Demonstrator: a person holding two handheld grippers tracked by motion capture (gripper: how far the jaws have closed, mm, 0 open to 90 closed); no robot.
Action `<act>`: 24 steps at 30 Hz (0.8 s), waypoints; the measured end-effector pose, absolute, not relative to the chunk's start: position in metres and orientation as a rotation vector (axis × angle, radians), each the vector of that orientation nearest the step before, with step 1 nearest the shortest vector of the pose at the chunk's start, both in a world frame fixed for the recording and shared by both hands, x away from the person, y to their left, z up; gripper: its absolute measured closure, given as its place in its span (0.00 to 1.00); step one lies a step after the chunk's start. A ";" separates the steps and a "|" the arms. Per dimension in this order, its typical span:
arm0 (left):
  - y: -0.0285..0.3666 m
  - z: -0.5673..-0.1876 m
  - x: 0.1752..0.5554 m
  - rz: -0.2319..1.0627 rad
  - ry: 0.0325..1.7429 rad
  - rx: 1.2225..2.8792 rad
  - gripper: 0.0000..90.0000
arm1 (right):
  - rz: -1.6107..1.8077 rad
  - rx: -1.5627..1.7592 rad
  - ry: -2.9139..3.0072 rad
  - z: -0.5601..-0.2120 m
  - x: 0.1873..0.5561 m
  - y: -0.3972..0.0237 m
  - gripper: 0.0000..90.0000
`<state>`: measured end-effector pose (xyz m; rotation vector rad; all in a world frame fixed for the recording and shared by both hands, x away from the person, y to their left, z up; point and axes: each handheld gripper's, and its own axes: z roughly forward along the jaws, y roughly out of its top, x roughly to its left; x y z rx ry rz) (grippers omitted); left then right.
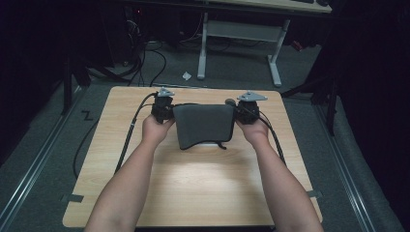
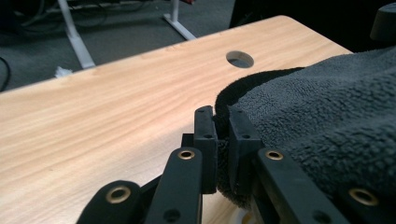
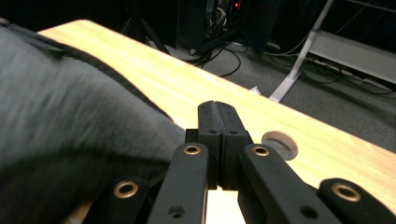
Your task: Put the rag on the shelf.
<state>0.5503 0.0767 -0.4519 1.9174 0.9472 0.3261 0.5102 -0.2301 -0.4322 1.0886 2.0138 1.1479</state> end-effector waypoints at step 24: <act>0.101 -0.466 0.545 0.302 1.073 1.833 0.54 | 1.118 1.160 1.931 -0.441 0.500 -0.248 0.81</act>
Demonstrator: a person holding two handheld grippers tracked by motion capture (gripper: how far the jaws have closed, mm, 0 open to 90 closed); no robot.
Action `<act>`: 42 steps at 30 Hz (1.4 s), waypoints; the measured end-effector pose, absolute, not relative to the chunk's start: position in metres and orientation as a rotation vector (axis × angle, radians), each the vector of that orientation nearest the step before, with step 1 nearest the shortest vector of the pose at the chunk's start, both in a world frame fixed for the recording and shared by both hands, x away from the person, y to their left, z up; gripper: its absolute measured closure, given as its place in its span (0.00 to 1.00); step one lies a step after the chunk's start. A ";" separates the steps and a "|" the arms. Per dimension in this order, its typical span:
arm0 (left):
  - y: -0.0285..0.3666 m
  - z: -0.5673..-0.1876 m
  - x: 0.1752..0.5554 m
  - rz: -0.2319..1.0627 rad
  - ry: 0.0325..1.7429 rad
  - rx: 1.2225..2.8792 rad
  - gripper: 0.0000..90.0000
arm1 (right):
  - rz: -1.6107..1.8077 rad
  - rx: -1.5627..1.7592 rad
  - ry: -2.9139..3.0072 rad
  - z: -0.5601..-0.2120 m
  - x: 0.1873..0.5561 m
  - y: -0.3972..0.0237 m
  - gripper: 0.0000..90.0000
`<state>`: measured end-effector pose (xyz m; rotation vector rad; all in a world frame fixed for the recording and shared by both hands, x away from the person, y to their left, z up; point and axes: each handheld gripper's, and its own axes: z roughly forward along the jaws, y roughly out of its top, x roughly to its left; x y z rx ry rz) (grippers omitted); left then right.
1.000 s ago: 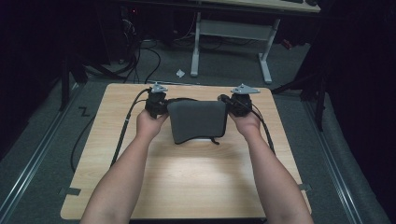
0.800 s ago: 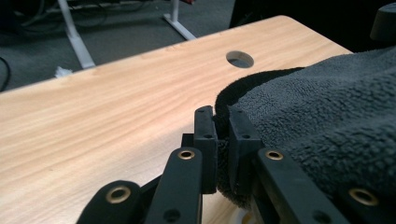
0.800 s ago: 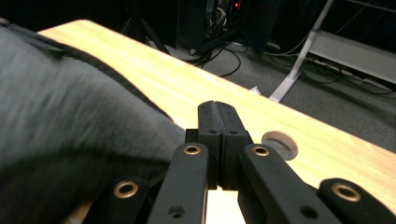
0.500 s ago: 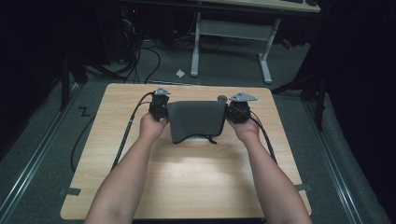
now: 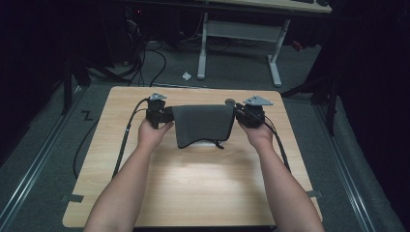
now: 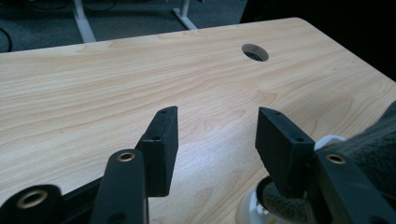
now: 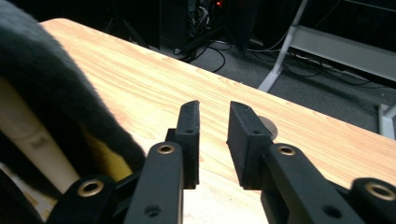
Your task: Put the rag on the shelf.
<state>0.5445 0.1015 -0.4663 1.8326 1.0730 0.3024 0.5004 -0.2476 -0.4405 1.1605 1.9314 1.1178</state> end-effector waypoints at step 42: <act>0.136 -0.524 0.326 0.278 0.965 1.927 0.45 | 1.064 1.218 2.023 -0.508 0.324 -0.245 0.48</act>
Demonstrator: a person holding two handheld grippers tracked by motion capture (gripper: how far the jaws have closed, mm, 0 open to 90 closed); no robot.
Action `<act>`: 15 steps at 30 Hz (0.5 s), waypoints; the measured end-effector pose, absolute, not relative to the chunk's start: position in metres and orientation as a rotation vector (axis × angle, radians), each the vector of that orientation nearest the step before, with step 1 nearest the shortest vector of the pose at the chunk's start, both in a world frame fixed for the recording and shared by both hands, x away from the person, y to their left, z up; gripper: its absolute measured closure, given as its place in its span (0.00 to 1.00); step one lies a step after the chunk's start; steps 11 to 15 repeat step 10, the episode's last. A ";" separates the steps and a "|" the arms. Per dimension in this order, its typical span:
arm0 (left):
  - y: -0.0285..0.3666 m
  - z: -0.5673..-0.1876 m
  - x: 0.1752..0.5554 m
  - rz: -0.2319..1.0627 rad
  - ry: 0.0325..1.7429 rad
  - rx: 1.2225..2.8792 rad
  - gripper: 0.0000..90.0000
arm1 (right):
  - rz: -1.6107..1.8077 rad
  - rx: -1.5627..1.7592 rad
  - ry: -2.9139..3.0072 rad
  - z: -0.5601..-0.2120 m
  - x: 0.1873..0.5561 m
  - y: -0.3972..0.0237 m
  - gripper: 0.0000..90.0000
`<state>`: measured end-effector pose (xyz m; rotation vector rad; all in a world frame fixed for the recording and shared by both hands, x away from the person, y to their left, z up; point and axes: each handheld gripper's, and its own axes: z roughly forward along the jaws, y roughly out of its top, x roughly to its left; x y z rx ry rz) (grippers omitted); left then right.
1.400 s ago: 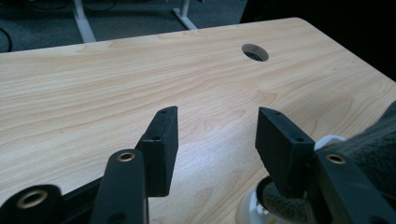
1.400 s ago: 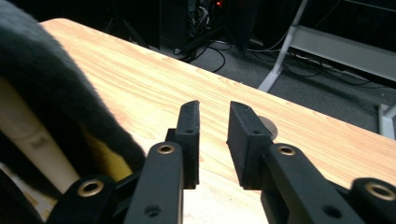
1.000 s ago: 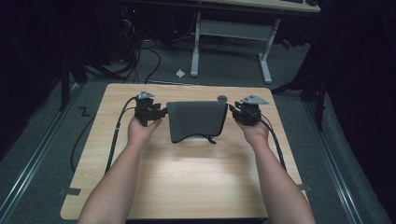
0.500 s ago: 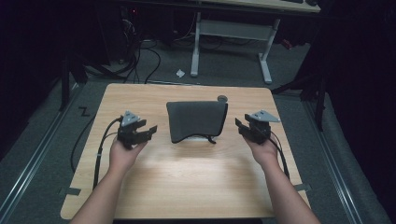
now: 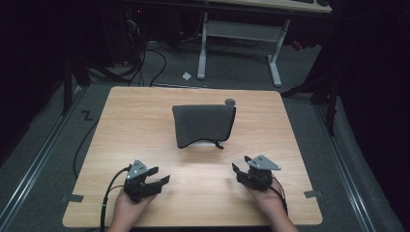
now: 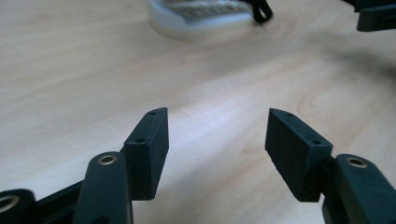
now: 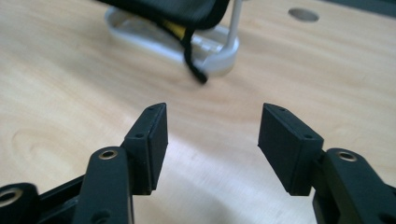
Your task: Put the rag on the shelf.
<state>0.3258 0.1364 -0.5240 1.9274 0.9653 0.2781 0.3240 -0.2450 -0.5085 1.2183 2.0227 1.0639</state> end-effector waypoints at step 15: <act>0.135 -0.527 0.334 0.279 0.970 1.937 0.44 | 1.022 1.214 2.102 -0.523 0.323 -0.238 0.46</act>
